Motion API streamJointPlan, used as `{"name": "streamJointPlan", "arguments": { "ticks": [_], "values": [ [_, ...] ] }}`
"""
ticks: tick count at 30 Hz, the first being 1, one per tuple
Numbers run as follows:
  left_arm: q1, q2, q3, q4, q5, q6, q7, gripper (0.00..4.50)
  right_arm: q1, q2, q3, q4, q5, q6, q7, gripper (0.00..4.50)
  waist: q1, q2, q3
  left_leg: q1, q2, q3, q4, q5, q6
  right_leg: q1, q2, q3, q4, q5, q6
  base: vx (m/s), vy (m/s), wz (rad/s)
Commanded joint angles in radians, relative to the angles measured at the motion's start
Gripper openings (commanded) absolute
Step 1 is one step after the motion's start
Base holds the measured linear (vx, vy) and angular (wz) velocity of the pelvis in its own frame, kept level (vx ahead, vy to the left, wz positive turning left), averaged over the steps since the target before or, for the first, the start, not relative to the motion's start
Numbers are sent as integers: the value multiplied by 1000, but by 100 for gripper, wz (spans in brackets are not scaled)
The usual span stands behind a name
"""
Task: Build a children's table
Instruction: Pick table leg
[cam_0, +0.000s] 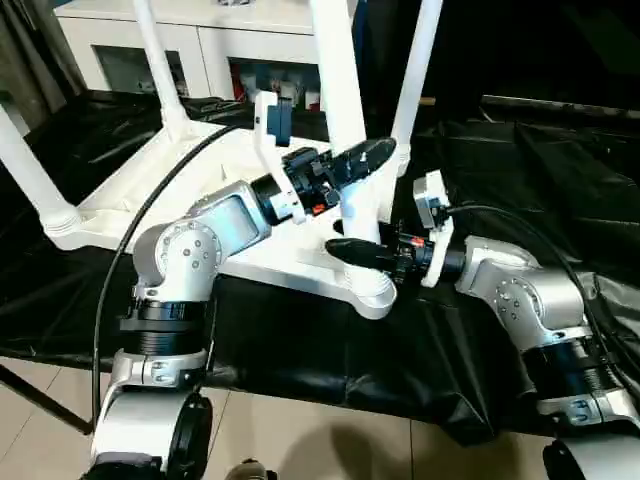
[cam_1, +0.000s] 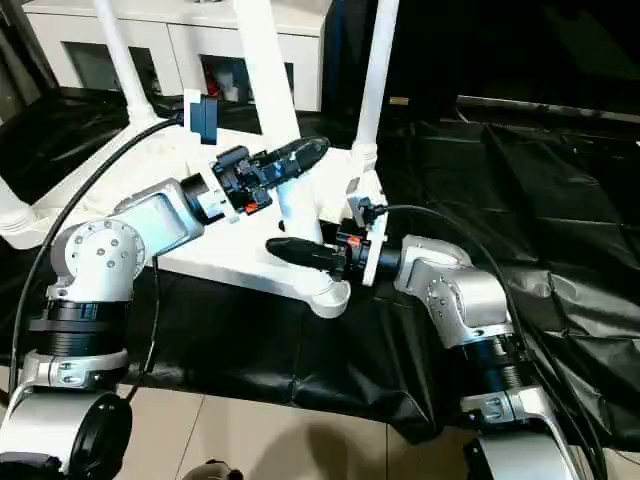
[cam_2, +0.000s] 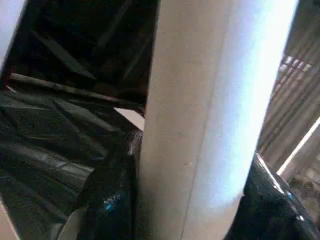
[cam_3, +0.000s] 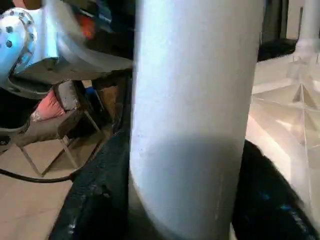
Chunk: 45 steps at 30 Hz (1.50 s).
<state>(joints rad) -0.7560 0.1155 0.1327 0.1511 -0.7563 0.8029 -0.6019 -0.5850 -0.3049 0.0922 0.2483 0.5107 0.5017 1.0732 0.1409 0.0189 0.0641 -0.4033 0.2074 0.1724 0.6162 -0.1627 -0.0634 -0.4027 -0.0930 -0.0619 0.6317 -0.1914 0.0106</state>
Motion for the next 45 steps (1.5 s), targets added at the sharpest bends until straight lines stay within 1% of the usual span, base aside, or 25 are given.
{"name": "streamJointPlan", "arguments": {
  "ticks": [1,5,6,7,9,11,12,13,14,15,16,17,18,21,26,28,29,31,32,33,36,38,39,44,45],
  "values": [
    [-23,12,5,3,18,-19,3,197,-14,-3,-14,-3,7,12,1,286,-3,-18,-84,24,12,2,-72,-138,8,52,-40,32,-67,-125,-208,0,0,0],
    [-27,26,-18,2,25,-16,-28,190,-12,-21,2,-12,-3,16,16,330,-3,-15,-85,24,12,2,-72,-136,3,51,-40,32,-65,-111,-212,0,0,0],
    [-28,26,-18,3,25,-16,-28,190,-15,-23,1,-9,-9,15,9,330,-2,-15,-85,25,12,2,-71,-135,3,51,-40,32,-65,-107,-213,0,0,0],
    [-29,26,-19,3,25,-16,-28,190,-16,-23,1,-8,-11,14,7,342,-2,-15,-85,25,12,2,-71,-132,3,51,-40,33,-64,-100,-216,0,0,0],
    [-30,27,-28,2,30,-22,-37,189,-42,-42,-1,10,-7,62,9,351,-3,-16,-85,25,11,2,-71,-130,3,53,-39,32,-63,-99,-220,0,0,0],
    [-22,37,-55,-12,43,-35,-71,189,-64,-67,10,22,4,123,41,351,-3,-17,-84,24,10,2,-72,-133,6,54,-39,32,-65,-108,-220,0,0,0],
    [-18,41,-66,-19,47,-33,-80,189,-68,-76,17,24,2,133,52,351,-2,-19,-84,24,11,3,-71,-134,6,54,-40,33,-66,-113,-218,0,0,0],
    [-18,41,-66,-19,47,-33,-80,189,-68,-76,17,24,2,133,52,351,-2,-18,-84,24,11,2,-71,-133,5,55,-41,33,-65,-114,-215,0,0,0],
    [-13,48,-83,-32,48,-28,-100,189,-79,-85,27,34,-12,137,59,351,-2,-20,-84,24,12,3,-70,-129,6,54,-41,33,-64,-109,-215,0,0,0],
    [-10,50,-91,-37,50,-29,-109,188,-85,-88,31,40,-19,139,57,351,-2,-19,-85,23,12,3,-70,-122,7,53,-41,33,-63,-100,-220,0,0,0],
    [-10,50,-91,-38,50,-29,-110,188,-85,-88,31,41,-20,139,57,351,-3,-23,-84,23,12,4,-70,-122,7,53,-41,33,-64,-101,-220,0,0,0],
    [-8,53,-100,-45,51,-30,-122,188,-91,-92,35,43,-21,147,62,351,-2,-25,-85,23,12,4,-70,-116,9,54,-41,33,-62,-97,-222,0,0,0],
    [-6,56,-114,-52,56,-31,-135,188,-96,-94,35,41,-8,174,70,351,-2,-24,-85,24,12,3,-70,-113,11,53,-41,32,-61,-99,-224,0,0,0],
    [-4,62,-146,-54,78,-52,-166,188,-100,-100,39,28,12,221,88,351,-3,-21,-84,25,13,4,-70,-115,11,52,-41,33,-63,-101,-225,0,0,0],
    [-9,60,-156,-45,88,-64,-175,188,-95,-100,47,18,19,248,94,351,-2,-24,-85,24,13,4,-70,-118,3,53,-42,33,-62,-101,-225,0,0,0],
    [-8,62,-157,-45,89,-66,-176,188,-94,-97,47,17,20,252,92,323,-1,-24,-86,24,13,4,-69,-114,3,53,-43,34,-61,-96,-225,0,0,0],
    [-7,64,-157,-45,90,-67,-177,188,-93,-95,46,18,19,256,90,323,-1,-23,-86,24,13,4,-69,-113,3,53,-42,33,-60,-92,-227,0,0,0],
    [-6,67,-158,-45,95,-70,-181,188,-94,-93,43,17,18,265,90,304,-2,-24,-86,24,13,4,-68,-112,4,53,-42,33,-59,-89,-227,0,0,0],
    [-6,67,-158,-45,95,-70,-181,188,-94,-93,43,17,18,265,90,304,-2,-23,-85,25,13,4,-69,-115,4,53,-41,33,-60,-93,-227,0,0,0],
    [-5,68,-158,-44,97,-72,-183,188,-93,-93,44,16,16,266,92,282,-1,-25,-86,25,14,4,-69,-115,3,53,-43,33,-60,-94,-228,0,0,0],
    [-4,69,-157,-44,98,-72,-185,188,-92,-94,47,17,14,270,97,272,-1,-25,-86,25,13,5,-68,-110,6,53,-42,33,-59,-90,-227,0,0,0],
    [-4,71,-157,-45,98,-72,-187,188,-92,-93,49,18,13,274,101,236,0,-25,-86,25,13,5,-69,-112,5,52,-43,33,-60,-96,-227,0,0,0],
    [-4,71,-157,-45,98,-72,-187,188,-92,-93,49,18,13,274,101,236,0,-25,-86,24,13,4,-69,-111,5,53,-43,33,-60,-96,-227,0,0,0],
    [-4,70,-159,-45,104,-71,-183,188,-94,-91,51,25,13,271,107,207,0,-24,-86,24,13,4,-68,-111,3,53,-43,33,-59,-90,-228,0,0,0],
    [-3,67,-155,-47,93,-46,-176,188,-90,-87,48,27,9,258,102,206,0,-23,-87,24,13,4,-69,-114,1,53,-43,33,-59,-90,-228,0,0,0]
  ]
}}
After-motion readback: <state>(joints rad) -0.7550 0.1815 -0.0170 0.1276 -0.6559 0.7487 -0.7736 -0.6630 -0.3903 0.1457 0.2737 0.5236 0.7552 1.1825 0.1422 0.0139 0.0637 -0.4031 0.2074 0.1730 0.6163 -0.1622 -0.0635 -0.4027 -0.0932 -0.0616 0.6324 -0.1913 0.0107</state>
